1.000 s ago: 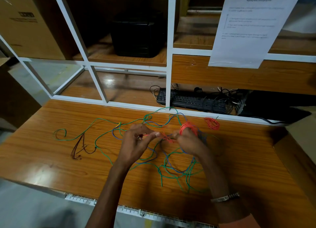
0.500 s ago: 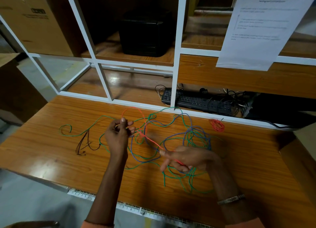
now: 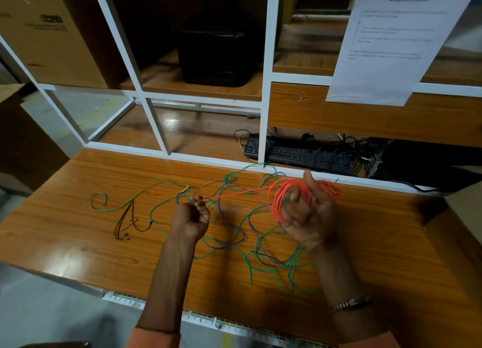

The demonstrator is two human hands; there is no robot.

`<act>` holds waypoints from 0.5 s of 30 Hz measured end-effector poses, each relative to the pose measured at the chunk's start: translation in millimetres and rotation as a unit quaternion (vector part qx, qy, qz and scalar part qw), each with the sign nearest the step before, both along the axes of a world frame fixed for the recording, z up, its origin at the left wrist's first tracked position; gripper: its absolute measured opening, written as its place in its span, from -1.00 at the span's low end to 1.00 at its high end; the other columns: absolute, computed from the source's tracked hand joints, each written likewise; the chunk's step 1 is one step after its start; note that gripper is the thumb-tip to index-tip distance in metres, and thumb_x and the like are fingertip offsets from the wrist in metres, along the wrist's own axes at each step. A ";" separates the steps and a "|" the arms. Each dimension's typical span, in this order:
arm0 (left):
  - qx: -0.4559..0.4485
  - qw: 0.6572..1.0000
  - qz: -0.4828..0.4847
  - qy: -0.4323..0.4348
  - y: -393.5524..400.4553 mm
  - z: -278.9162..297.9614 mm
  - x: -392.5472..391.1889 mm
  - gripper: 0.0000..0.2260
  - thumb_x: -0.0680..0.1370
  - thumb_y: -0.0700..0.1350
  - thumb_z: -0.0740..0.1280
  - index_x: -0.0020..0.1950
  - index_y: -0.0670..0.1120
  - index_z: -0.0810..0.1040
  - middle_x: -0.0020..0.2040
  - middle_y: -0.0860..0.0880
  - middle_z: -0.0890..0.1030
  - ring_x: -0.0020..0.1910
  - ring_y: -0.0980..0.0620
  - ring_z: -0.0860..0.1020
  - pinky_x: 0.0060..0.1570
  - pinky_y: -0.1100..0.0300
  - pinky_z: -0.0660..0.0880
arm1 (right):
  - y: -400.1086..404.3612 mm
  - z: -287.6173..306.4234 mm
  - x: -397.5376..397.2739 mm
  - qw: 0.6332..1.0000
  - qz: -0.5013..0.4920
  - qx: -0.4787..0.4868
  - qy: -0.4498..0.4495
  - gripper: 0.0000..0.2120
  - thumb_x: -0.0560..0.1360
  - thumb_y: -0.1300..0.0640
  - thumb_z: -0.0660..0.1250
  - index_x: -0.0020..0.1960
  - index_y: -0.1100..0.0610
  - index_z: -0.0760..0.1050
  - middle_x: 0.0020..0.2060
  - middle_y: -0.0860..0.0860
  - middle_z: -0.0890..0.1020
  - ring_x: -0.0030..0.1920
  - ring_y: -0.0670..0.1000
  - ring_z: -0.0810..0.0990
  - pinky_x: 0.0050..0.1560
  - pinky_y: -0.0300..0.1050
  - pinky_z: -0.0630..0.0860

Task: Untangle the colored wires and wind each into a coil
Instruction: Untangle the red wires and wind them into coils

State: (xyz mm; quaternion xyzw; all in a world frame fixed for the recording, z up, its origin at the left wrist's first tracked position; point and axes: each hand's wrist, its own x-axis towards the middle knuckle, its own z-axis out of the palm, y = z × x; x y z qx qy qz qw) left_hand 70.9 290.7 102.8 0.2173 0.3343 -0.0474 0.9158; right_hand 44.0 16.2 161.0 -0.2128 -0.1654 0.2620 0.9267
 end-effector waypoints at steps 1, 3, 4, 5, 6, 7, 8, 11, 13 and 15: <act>-0.037 0.999 0.002 -0.017 1.0 -1.3 -0.7 -0.71 0.70 -0.29 0.08 -0.17 -0.12 0.43 -0.48 0.02 0.49 -0.61 0.17 0.43 -0.60 0.39 0.38 | -3.9 -1.7 5.3 0.998 -0.019 0.048 0.044 -0.54 0.69 -0.04 0.21 -0.01 0.37 0.60 -0.62 -0.05 0.22 -0.59 -0.07 0.18 -0.48 -0.19 0.32; -0.085 0.995 0.010 -0.045 -1.4 -4.9 -3.0 -0.71 0.70 -0.26 0.09 -0.20 -0.12 0.41 -0.46 0.02 0.47 -0.59 0.15 0.43 -0.57 0.37 0.39 | -17.0 -7.1 13.2 0.985 -0.087 0.095 0.116 -0.58 0.71 0.00 0.17 0.16 0.32 0.61 -0.57 -0.08 0.33 -0.55 -0.13 0.24 -0.40 -0.28 0.36; -0.095 0.994 0.012 -0.053 -3.0 -7.2 -4.8 -0.68 0.73 -0.22 0.07 -0.20 -0.11 0.41 -0.45 0.02 0.47 -0.58 0.15 0.42 -0.56 0.37 0.39 | -23.8 -9.5 14.8 0.977 -0.129 0.090 0.143 -0.58 0.72 0.00 0.13 0.26 0.30 0.59 -0.51 -0.09 0.40 -0.52 -0.14 0.31 -0.36 -0.34 0.35; -0.092 0.994 0.011 -0.058 -3.6 -9.0 -7.4 -0.67 0.75 -0.19 0.06 -0.19 -0.09 0.41 -0.44 0.04 0.47 -0.58 0.16 0.42 -0.56 0.37 0.39 | -28.8 -13.3 17.3 0.967 -0.181 0.076 0.165 -0.57 0.72 0.02 0.12 0.35 0.31 0.53 -0.44 -0.10 0.45 -0.46 -0.15 0.37 -0.32 -0.37 0.36; -0.077 0.995 0.003 -0.062 -4.9 -9.8 -10.4 -0.69 0.75 -0.17 0.07 -0.17 -0.08 0.42 -0.43 0.05 0.48 -0.58 0.18 0.41 -0.55 0.38 0.39 | -32.1 -14.8 20.1 0.952 -0.232 0.066 0.189 -0.57 0.71 0.06 0.15 0.40 0.36 0.45 -0.37 -0.11 0.50 -0.40 -0.16 0.43 -0.26 -0.37 0.41; -0.054 0.996 -0.015 -0.064 -7.7 -8.7 -14.4 -0.73 0.74 -0.17 0.11 -0.14 -0.08 0.45 -0.41 0.06 0.50 -0.57 0.19 0.41 -0.55 0.39 0.38 | -34.4 -15.6 23.4 0.937 -0.277 0.056 0.203 -0.59 0.67 0.11 0.19 0.38 0.39 0.40 -0.29 -0.08 0.57 -0.32 -0.15 0.52 -0.17 -0.34 0.47; -0.030 0.996 -0.044 -0.066 -11.9 -5.8 -18.8 -0.79 0.70 -0.17 0.18 -0.11 -0.07 0.49 -0.38 0.06 0.53 -0.57 0.20 0.43 -0.55 0.39 0.38 | -34.1 -14.8 25.9 0.922 -0.323 0.027 0.211 -0.64 0.64 0.16 0.23 0.33 0.38 0.41 -0.21 -0.04 0.65 -0.23 -0.11 0.61 -0.08 -0.30 0.53; 0.065 0.982 -0.151 -0.095 -30.8 17.1 -33.5 -0.91 0.58 -0.10 0.31 -0.09 -0.06 0.56 -0.27 0.03 0.63 -0.51 0.17 0.50 -0.55 0.36 0.39 | -23.2 -15.5 32.9 0.846 -0.446 -0.227 0.186 -0.77 0.66 0.28 0.17 0.22 0.31 0.54 0.06 0.11 0.71 0.14 0.01 0.67 0.26 -0.15 0.53; 0.111 0.966 -0.188 -0.138 -41.7 37.8 -39.4 -0.89 0.56 -0.09 0.33 -0.12 -0.08 0.61 -0.16 -0.05 0.70 -0.43 0.13 0.55 -0.51 0.34 0.40 | -15.4 -21.7 32.5 0.758 -0.473 -0.424 0.148 -0.73 0.68 0.28 0.17 0.30 0.33 0.53 0.19 0.18 0.65 0.20 0.06 0.61 0.37 -0.03 0.47; 0.155 0.949 -0.199 -0.192 -50.1 56.1 -42.4 -0.85 0.58 -0.09 0.32 -0.12 -0.07 0.65 -0.02 -0.12 0.74 -0.29 0.11 0.60 -0.41 0.32 0.41 | -12.9 -25.4 28.9 0.678 -0.414 -0.596 0.122 -0.75 0.70 0.15 0.22 0.21 0.27 0.57 0.03 0.18 0.65 0.05 0.10 0.60 0.21 -0.02 0.49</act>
